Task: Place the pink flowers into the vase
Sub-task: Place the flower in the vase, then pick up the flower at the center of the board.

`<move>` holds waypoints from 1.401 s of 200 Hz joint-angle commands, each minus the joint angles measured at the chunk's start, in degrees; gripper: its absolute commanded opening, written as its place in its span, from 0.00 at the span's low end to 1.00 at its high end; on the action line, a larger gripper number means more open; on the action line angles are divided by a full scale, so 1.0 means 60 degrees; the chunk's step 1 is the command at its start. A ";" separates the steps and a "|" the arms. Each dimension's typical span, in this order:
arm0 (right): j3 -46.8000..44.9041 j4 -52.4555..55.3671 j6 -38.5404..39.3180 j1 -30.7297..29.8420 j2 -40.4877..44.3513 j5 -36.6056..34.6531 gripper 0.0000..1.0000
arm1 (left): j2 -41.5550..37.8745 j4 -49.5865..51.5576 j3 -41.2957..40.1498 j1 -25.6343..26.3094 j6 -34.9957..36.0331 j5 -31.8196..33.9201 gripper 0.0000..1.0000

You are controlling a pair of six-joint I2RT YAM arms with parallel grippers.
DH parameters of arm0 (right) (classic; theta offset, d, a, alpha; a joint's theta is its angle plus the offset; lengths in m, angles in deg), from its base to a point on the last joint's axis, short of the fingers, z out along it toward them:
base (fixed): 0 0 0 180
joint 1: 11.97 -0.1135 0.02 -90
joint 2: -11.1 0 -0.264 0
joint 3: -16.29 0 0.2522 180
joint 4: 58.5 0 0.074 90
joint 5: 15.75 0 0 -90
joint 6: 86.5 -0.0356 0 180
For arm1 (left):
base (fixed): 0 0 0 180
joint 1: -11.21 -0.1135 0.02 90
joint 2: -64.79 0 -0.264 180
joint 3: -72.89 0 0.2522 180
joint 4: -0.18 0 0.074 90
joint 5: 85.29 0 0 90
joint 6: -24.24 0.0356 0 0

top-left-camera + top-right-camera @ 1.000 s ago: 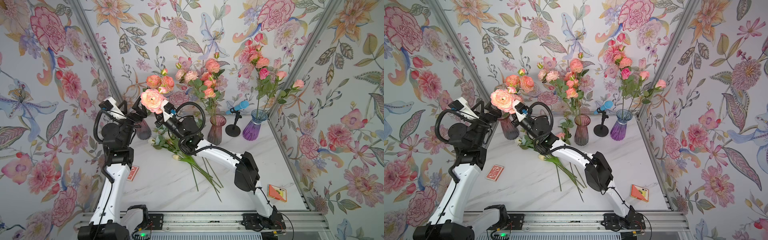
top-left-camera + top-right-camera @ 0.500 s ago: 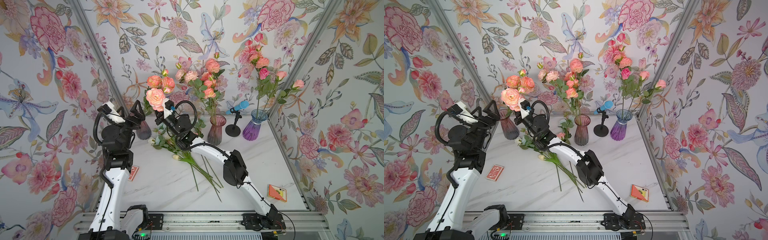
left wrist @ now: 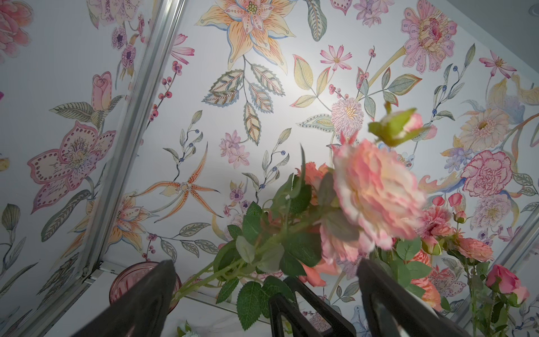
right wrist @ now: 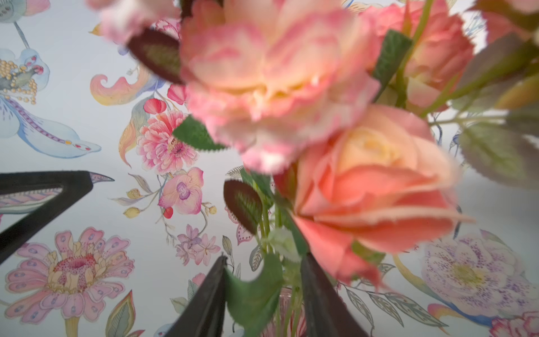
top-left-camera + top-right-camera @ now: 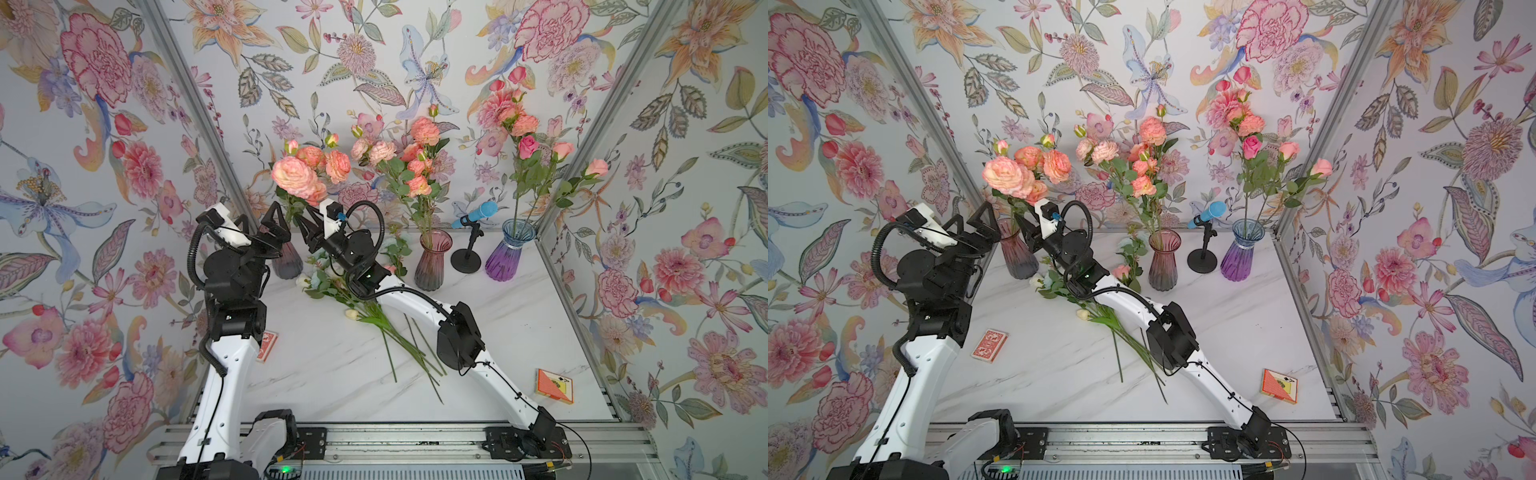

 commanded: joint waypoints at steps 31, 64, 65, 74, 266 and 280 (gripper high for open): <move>-0.2342 -0.0810 -0.0100 0.0131 0.1799 0.0183 0.59 | -0.0206 0.0039 -0.0244 -0.0094 0.0070 0.0106 1.00; -0.4171 -0.1111 0.0009 0.0187 0.3015 0.0127 0.72 | -0.0355 0.0078 -0.0522 -0.0101 0.0070 0.0085 1.00; -0.4228 -0.1117 0.0017 0.0189 0.3076 0.0110 0.72 | -0.0357 0.0080 -0.0535 -0.0098 0.0070 0.0077 1.00; -0.4854 -0.1155 0.0086 0.0192 0.3487 0.0060 0.78 | -0.0388 0.0061 -0.0655 -0.0094 0.0059 0.0023 1.00; -1.3224 0.5487 -0.1778 0.1770 0.8617 -0.2370 0.74 | -0.0434 -0.1343 -0.3331 -0.0066 -0.0748 -0.1140 1.00; -1.3265 0.6240 -0.2023 0.1995 0.8477 -0.2105 0.69 | -0.0350 -0.1556 -0.3516 -0.0015 -0.0866 -0.1279 1.00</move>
